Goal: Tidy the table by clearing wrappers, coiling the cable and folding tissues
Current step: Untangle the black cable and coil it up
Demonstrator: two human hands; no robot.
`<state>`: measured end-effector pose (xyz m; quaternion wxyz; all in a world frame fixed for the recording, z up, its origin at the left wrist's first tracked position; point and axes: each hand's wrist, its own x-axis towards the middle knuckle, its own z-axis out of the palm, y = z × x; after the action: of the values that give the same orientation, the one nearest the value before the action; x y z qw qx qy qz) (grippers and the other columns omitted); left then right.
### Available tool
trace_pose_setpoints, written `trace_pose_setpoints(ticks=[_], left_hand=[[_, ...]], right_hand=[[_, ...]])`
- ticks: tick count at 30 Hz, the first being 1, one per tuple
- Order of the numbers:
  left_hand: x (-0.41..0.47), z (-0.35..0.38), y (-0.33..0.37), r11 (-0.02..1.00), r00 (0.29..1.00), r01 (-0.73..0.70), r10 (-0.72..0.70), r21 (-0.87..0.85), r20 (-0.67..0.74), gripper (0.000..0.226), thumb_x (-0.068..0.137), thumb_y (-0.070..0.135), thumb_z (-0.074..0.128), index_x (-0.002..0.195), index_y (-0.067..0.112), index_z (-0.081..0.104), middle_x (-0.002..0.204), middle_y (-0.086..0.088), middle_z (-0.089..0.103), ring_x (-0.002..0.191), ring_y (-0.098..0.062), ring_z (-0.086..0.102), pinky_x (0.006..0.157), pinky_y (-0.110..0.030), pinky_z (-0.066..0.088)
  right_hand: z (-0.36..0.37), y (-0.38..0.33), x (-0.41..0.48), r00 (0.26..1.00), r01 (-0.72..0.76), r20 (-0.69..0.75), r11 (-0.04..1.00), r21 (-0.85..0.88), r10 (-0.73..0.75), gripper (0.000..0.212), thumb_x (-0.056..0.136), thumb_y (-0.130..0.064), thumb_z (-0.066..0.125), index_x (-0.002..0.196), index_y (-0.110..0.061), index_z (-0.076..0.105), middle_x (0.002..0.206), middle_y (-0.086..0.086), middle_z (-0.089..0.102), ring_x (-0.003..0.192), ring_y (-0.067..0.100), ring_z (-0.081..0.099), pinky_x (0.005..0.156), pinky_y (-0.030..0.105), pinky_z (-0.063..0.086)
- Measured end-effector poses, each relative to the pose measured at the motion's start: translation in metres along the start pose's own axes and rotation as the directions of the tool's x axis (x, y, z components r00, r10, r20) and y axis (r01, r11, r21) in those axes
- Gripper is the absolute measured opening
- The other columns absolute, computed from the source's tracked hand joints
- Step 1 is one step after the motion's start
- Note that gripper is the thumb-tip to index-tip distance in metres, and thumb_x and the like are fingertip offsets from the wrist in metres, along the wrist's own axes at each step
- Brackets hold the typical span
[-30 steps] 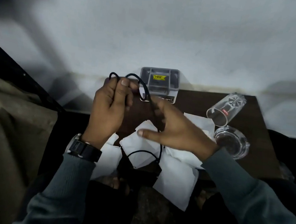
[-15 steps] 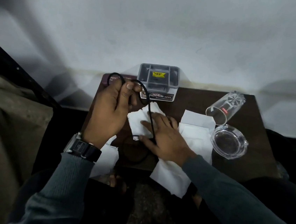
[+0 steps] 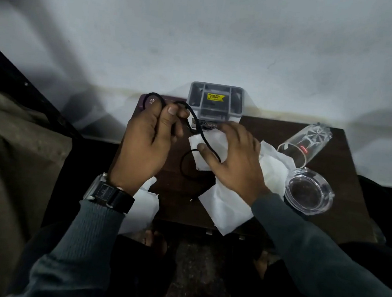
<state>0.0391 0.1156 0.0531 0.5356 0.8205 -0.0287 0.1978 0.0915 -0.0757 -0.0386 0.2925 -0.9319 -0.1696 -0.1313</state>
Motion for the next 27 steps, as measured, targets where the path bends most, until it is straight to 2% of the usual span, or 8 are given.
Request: trace_pose_setpoints(ticks=[3, 5, 8, 10, 15, 18, 24, 27], left_hand=[[0.002, 0.001, -0.002, 1.000, 1.000, 0.002, -0.002, -0.020, 0.001, 0.033, 0.112, 0.019, 0.038, 0.103, -0.003, 0.062, 0.083, 0.001, 0.066, 0.065, -0.006, 0.061, 0.067, -0.020, 0.047], [0.003, 0.001, -0.004, 1.000, 1.000, 0.016, -0.016, -0.018, -0.002, 0.033, 0.111, 0.019, 0.039, 0.102, -0.004, 0.061, 0.085, 0.004, 0.068, 0.063, -0.005, 0.061, 0.066, -0.019, 0.047], [0.001, 0.000, -0.004, 1.000, 1.000, 0.021, -0.021, 0.002, -0.003, 0.029, 0.111, 0.027, 0.040, 0.100, 0.015, 0.064, 0.080, 0.005, 0.071, 0.060, -0.012, 0.059, 0.067, -0.026, 0.049], [-0.001, -0.001, -0.001, 1.000, 1.000, 0.014, -0.014, 0.005, 0.007, 0.027, 0.111, 0.030, 0.040, 0.100, 0.025, 0.064, 0.080, 0.003, 0.072, 0.061, -0.019, 0.060, 0.068, -0.032, 0.051], [0.000, -0.003, 0.002, 1.000, 1.000, 0.014, -0.014, -0.021, -0.004, 0.027, 0.111, 0.024, 0.039, 0.102, 0.019, 0.064, 0.082, 0.003, 0.072, 0.062, -0.017, 0.061, 0.068, -0.031, 0.052], [0.000, -0.004, 0.001, 0.998, 0.999, 0.033, -0.034, -0.051, -0.027, 0.029, 0.111, 0.019, 0.039, 0.103, 0.006, 0.063, 0.084, 0.000, 0.072, 0.063, -0.009, 0.061, 0.067, -0.024, 0.050], [-0.001, -0.004, 0.006, 0.992, 0.997, 0.064, -0.068, -0.106, -0.039, 0.030, 0.111, 0.022, 0.039, 0.103, 0.009, 0.065, 0.082, -0.005, 0.072, 0.066, -0.014, 0.064, 0.068, -0.027, 0.050], [-0.001, -0.003, 0.006, 0.991, 0.997, 0.060, -0.065, -0.120, -0.042, 0.032, 0.112, 0.020, 0.038, 0.104, 0.003, 0.064, 0.083, -0.008, 0.072, 0.068, -0.015, 0.063, 0.069, -0.027, 0.050]], right_hand=[[-0.020, -0.050, -0.042, 0.965, 0.044, -0.262, 0.964, 0.263, 0.028, 0.069, 0.086, -0.052, 0.070, 0.136, -0.009, 0.048, 0.142, 0.009, 0.042, 0.136, 0.028, 0.043, 0.112, 0.047, 0.035], [-0.022, -0.078, -0.074, 0.938, 0.263, -0.299, 0.920, 0.291, -0.174, 0.050, 0.086, -0.036, 0.072, 0.123, -0.008, 0.053, 0.133, 0.011, 0.046, 0.124, 0.032, 0.050, 0.102, 0.053, 0.043], [0.013, -0.095, -0.093, 0.774, 0.621, 0.020, 0.765, 0.171, -0.633, 0.026, 0.093, -0.022, 0.065, 0.117, -0.012, 0.065, 0.129, 0.015, 0.060, 0.117, 0.035, 0.057, 0.098, 0.051, 0.046], [0.050, -0.102, -0.090, 0.687, 0.698, 0.149, 0.703, 0.138, -0.711, 0.027, 0.096, -0.024, 0.055, 0.121, -0.016, 0.056, 0.133, 0.020, 0.058, 0.125, 0.037, 0.055, 0.105, 0.052, 0.046], [0.093, -0.109, -0.068, 0.750, 0.591, 0.269, 0.795, 0.138, -0.605, 0.025, 0.094, -0.029, 0.067, 0.112, -0.012, 0.069, 0.115, 0.024, 0.068, 0.113, 0.040, 0.062, 0.103, 0.061, 0.046], [0.090, -0.099, -0.050, 0.785, 0.535, 0.329, 0.842, 0.069, -0.525, 0.038, 0.095, -0.037, 0.048, 0.107, -0.011, 0.074, 0.111, 0.024, 0.071, 0.110, 0.042, 0.065, 0.104, 0.061, 0.047], [0.080, -0.082, -0.002, 0.853, 0.325, 0.472, 0.934, -0.149, -0.222, 0.061, 0.105, -0.042, 0.035, 0.158, -0.013, 0.032, 0.166, 0.023, 0.023, 0.155, 0.041, 0.019, 0.126, 0.054, 0.016], [0.037, -0.103, -0.020, 0.850, 0.415, 0.347, 0.910, 0.024, -0.397, 0.043, 0.100, -0.033, 0.049, 0.130, -0.005, 0.061, 0.132, 0.024, 0.061, 0.124, 0.041, 0.057, 0.103, 0.050, 0.048]])
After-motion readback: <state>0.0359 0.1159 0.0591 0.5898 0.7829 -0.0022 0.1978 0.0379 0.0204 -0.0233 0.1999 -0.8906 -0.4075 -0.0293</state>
